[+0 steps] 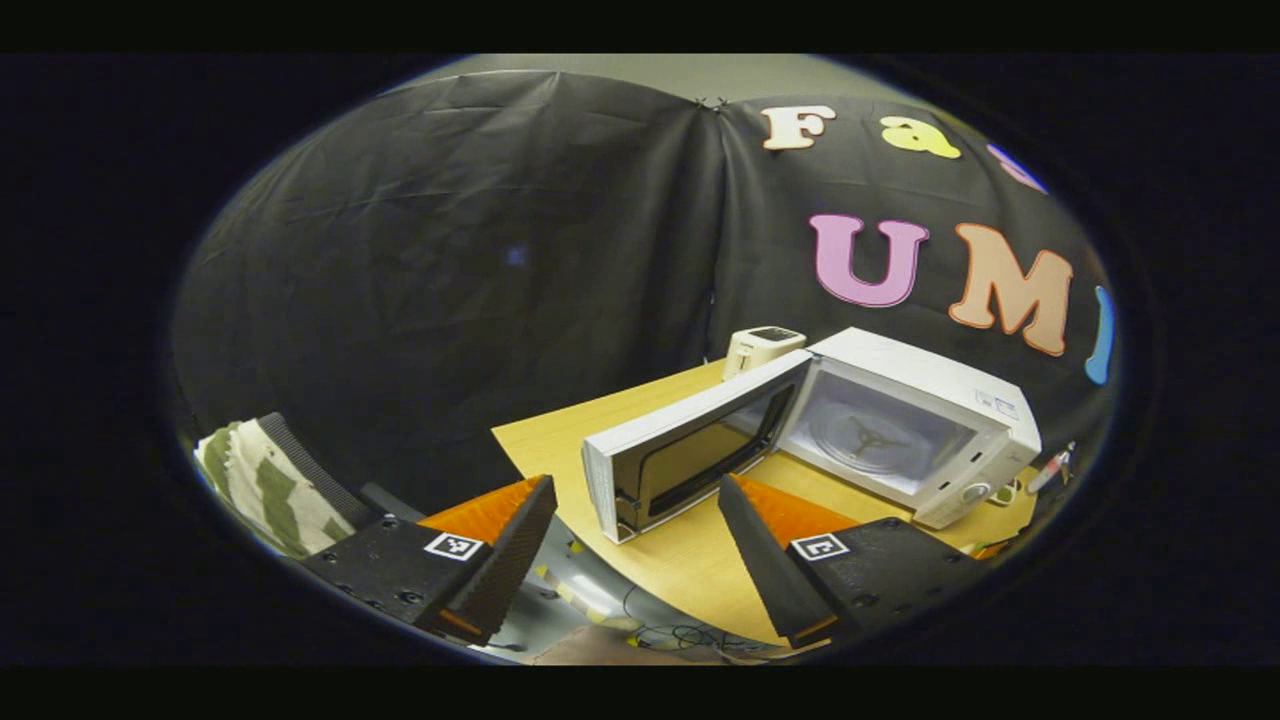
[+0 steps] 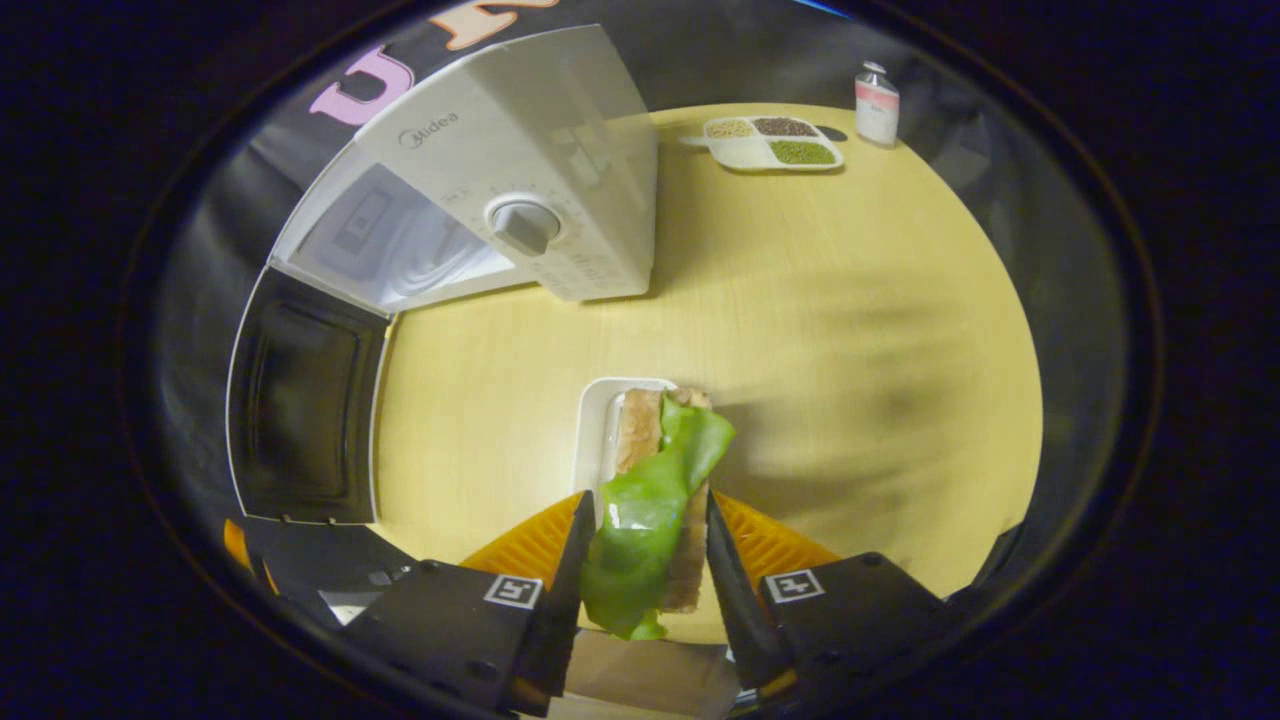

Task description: Open the microwave oven with the left hand, put the food in, and close the microwave oven.

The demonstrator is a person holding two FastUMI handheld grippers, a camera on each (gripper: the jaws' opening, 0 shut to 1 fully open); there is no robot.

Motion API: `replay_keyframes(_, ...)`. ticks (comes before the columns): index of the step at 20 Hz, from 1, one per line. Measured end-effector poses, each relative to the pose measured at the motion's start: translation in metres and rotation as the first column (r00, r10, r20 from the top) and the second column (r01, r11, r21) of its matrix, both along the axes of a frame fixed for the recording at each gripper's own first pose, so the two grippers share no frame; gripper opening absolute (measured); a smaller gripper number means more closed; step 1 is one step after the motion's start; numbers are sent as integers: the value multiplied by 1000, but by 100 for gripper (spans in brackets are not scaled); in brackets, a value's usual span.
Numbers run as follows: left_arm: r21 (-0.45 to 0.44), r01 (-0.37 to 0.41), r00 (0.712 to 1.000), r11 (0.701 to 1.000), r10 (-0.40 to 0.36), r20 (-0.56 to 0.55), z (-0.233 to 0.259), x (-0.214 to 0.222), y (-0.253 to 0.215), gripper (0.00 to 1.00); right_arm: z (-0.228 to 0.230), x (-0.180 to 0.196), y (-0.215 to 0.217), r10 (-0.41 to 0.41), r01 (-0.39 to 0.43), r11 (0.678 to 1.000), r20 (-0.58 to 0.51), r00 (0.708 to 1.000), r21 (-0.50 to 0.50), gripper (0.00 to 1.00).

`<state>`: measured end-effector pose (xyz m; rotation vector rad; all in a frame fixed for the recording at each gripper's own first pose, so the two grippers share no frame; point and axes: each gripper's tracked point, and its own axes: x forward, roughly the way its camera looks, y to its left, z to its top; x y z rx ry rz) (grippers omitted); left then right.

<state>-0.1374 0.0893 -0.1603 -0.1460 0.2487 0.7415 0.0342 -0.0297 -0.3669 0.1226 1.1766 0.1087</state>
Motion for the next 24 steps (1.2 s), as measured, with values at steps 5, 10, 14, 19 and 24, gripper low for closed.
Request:
replay_keyframes(5,44,41,999,998,-41,14,10,7,-11,96,1,-2,-2,15,-15,1000,35,999,-3,46)
replay_keyframes(10,67,79,997,995,-80,12,13,8,-21,96,15,0,-4,4,-5,1000,119,993,13,41)
replay_keyframes(14,84,104,994,991,-105,16,17,7,-18,94,34,-3,0,-33,20,997,162,986,77,41)
replay_keyframes(19,51,174,981,983,-178,82,30,25,-6,96,58,-18,10,-83,56,990,215,973,126,41)
replay_keyframes(24,95,305,945,948,-313,93,49,55,22,95,80,-40,53,-132,80,980,297,946,182,41)
